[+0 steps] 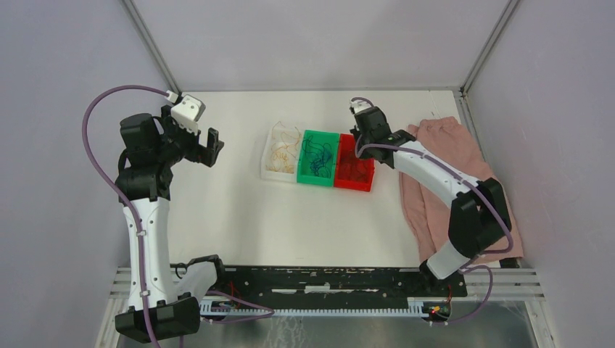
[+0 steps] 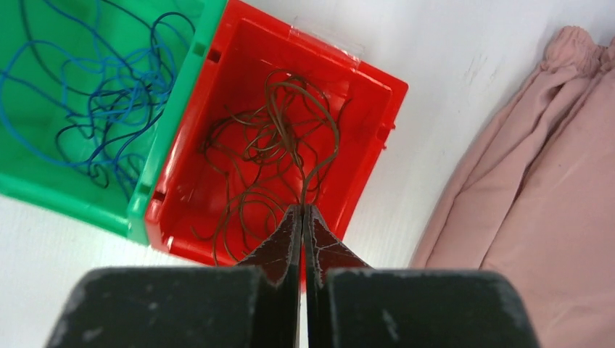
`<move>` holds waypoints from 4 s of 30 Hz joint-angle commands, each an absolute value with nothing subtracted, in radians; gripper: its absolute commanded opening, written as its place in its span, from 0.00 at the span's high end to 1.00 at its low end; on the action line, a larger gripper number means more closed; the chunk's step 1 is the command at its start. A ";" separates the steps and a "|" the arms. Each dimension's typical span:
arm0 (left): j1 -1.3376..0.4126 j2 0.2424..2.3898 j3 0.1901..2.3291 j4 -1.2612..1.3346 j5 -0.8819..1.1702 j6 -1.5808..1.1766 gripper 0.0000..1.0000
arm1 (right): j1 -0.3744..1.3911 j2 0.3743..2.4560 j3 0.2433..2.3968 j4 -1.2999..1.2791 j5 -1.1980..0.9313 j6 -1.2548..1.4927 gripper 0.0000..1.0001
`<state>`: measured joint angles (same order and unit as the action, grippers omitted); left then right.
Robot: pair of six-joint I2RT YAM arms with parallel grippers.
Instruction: Untangle the cables
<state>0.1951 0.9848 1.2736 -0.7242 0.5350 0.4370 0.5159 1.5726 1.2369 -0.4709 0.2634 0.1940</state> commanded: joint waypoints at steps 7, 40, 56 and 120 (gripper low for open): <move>0.202 0.976 1.279 -0.713 0.558 0.472 0.01 | 0.516 1.781 1.392 -0.407 0.337 0.137 1.00; 0.201 0.977 1.230 -0.687 0.572 0.406 0.01 | 0.520 1.508 1.354 -0.436 0.448 0.231 0.02; 0.201 1.005 0.853 -0.250 0.546 0.136 0.01 | 0.338 0.945 0.472 0.230 1.059 0.145 0.01; 0.021 1.515 0.212 1.215 0.132 0.015 0.01 | 0.135 1.513 0.340 0.918 0.461 0.062 0.01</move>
